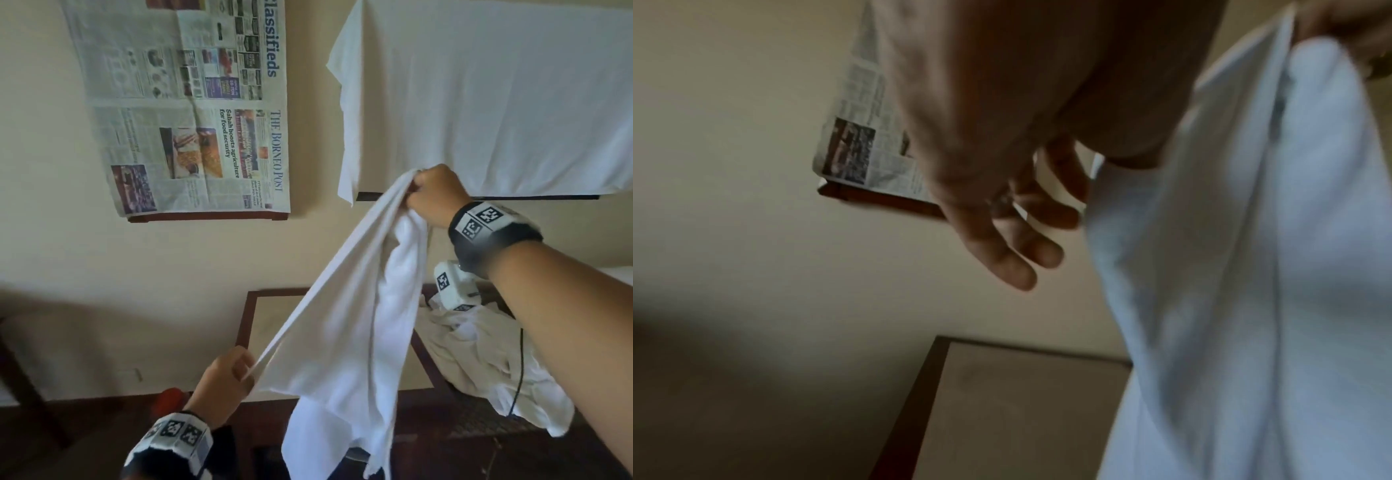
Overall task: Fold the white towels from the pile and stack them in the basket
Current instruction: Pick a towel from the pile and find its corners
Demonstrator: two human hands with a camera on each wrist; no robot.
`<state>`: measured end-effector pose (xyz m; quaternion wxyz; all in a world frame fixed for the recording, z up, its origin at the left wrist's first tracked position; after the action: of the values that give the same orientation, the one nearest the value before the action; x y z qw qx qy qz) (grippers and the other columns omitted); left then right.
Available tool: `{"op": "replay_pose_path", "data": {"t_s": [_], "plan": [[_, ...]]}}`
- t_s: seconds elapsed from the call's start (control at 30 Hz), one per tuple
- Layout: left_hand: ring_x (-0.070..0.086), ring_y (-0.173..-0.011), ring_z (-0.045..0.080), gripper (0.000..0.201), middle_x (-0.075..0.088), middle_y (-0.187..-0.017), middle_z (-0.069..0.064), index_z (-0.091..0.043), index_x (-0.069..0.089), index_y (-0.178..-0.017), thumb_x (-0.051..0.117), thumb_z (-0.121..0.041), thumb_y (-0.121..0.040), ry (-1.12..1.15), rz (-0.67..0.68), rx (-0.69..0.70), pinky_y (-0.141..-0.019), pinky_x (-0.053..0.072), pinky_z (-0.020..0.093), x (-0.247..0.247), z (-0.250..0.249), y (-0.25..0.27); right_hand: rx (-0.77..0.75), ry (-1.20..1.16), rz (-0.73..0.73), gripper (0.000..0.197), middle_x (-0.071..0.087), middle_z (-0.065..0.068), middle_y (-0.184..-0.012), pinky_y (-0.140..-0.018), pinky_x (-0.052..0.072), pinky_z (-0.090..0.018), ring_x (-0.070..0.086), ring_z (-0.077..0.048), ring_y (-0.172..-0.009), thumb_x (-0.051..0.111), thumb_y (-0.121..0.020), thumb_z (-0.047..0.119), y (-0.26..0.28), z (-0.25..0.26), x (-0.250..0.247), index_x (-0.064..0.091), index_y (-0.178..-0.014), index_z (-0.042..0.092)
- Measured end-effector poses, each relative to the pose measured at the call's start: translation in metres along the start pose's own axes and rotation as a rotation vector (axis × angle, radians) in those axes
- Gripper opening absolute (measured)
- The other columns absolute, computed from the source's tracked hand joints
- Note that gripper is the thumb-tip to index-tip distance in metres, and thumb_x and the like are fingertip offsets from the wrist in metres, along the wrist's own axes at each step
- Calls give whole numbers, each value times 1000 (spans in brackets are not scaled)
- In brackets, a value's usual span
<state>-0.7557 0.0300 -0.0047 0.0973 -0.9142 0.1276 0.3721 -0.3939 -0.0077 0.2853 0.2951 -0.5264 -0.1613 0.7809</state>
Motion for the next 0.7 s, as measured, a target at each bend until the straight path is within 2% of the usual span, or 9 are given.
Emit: {"op": "replay_pose_path", "data": {"t_s": [0.07, 0.17, 0.27, 0.33, 0.43, 0.5, 0.57, 0.63, 0.7], "plan": [[61, -64, 11, 32, 65, -79, 2, -31, 57, -81, 71, -2, -81, 19, 97, 106, -61, 54, 33, -18, -12, 6, 122, 69, -2, 19, 65, -26, -89, -70, 41, -28, 63, -38, -91, 53, -84, 2, 4, -23, 5, 69, -87, -7], [64, -81, 7, 41, 63, -91, 0, -31, 49, -86, 66, 5, -78, 110, 114, 277, -61, 53, 23, -54, -49, 19, 351, 68, 11, 13, 62, -21, -82, -62, 41, -28, 65, -38, -89, 53, -84, 4, 9, -58, 13, 63, -82, -4], [60, -89, 10, 40, 59, -95, -1, -34, 52, -83, 51, 4, -67, 244, 105, 407, -70, 50, 24, -84, -80, 34, 423, 115, 36, 14, 65, -25, -86, -66, 52, -37, 66, -39, -87, 52, -82, 4, 7, -72, 19, 60, -77, -7], [56, -92, 13, 35, 56, -101, -4, -30, 60, -74, 48, 0, -63, 311, 147, 470, -74, 45, 22, -93, -90, 42, 431, 159, 51, 13, 65, -27, -89, -65, 49, -36, 65, -40, -87, 52, -83, 4, 6, -70, 23, 57, -74, -5], [60, -83, 15, 8, 61, -92, -7, -29, 62, -70, 59, -35, -75, 111, 127, 479, -73, 49, 29, -103, -79, 42, 451, 192, 49, 14, 65, -27, -96, -68, 46, -33, 65, -41, -92, 52, -87, 7, 8, -69, 28, 60, -89, -5], [56, -64, 12, 44, 58, -72, -7, -26, 52, -67, 56, -69, -68, -240, -3, 366, -60, 48, 35, -112, -49, 32, 461, 191, 21, 21, 66, -27, -100, -68, 44, -32, 65, -41, -96, 52, -89, 10, 11, -76, 29, 62, -98, -7], [53, -56, 12, 70, 54, -61, -6, -23, 45, -66, 49, -92, -57, -429, -82, 202, -56, 51, 34, -117, -23, 20, 468, 171, 27, 20, 65, -25, -95, -64, 41, -27, 65, -40, -95, 54, -89, 10, 17, -84, 29, 63, -96, -7], [56, -55, 10, 71, 57, -61, -8, -27, 48, -71, 47, -96, -56, -369, -72, 170, -56, 56, 35, -104, -14, 11, 450, 134, 78, 14, 63, -22, -86, -61, 40, -27, 66, -36, -89, 58, -88, 8, 25, -82, 34, 63, -86, -5], [61, -60, 3, 56, 62, -66, -12, -32, 53, -77, 57, -86, -63, -199, -49, 217, -60, 59, 35, -79, -28, 2, 337, 133, 155, 15, 68, -20, -87, -68, 49, -33, 66, -35, -87, 64, -87, 9, 28, -67, 45, 68, -84, -5]]}}
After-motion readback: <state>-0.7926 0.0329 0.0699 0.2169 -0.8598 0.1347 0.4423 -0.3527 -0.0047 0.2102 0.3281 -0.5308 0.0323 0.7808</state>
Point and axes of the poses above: each hand's wrist, its own y-axis away from the middle knuckle, its own x-axis out of the palm, z = x × y, the point moved 6 cm from there along -y, towards the middle knuckle
